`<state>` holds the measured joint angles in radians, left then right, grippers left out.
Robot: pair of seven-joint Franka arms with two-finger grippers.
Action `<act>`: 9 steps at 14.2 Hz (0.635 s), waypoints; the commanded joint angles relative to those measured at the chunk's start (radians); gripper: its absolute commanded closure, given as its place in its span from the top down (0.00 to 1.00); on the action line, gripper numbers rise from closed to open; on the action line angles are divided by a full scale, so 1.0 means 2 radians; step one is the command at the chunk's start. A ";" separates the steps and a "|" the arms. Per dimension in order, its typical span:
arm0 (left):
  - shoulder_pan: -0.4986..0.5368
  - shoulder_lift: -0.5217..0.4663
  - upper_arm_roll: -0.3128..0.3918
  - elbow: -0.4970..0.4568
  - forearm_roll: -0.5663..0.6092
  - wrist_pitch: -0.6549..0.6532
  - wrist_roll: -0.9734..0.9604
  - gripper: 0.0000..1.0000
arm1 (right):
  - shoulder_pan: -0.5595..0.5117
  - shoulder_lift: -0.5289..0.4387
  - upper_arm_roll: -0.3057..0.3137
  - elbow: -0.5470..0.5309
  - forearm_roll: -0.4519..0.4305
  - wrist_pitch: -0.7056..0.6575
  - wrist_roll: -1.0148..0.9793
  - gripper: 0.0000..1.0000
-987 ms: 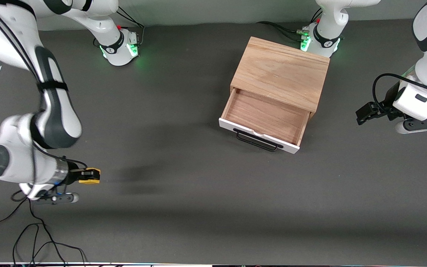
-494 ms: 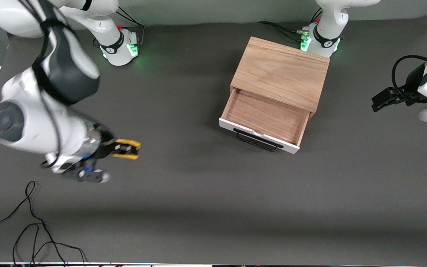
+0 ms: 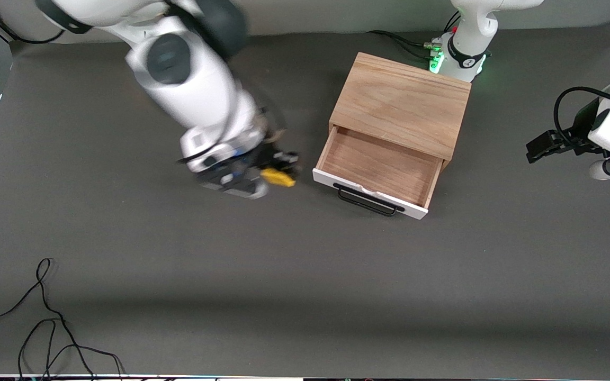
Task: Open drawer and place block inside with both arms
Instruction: 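Carry the yellow cube with the right gripper over the open drawer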
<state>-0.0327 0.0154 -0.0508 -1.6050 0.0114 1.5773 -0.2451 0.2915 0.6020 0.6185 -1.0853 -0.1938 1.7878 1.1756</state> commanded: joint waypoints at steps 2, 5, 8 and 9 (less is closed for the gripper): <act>0.010 -0.003 0.002 -0.004 0.007 0.009 0.000 0.99 | 0.062 0.056 -0.005 0.026 -0.036 0.033 0.057 0.35; 0.010 -0.003 0.002 -0.004 0.007 0.008 0.000 1.00 | 0.088 0.084 -0.015 0.024 -0.037 0.056 0.084 0.35; 0.010 -0.003 0.002 -0.004 0.010 0.010 0.000 1.00 | 0.128 0.110 -0.052 0.025 -0.047 0.087 0.107 0.35; 0.010 -0.003 0.002 -0.004 0.010 0.009 0.000 0.99 | 0.133 0.118 -0.053 0.025 -0.047 0.089 0.114 0.35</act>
<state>-0.0156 0.0158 -0.0441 -1.6061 0.0168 1.5840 -0.2451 0.5119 0.7913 0.5344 -1.0830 -0.2535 1.9532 1.3479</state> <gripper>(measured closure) 0.000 0.441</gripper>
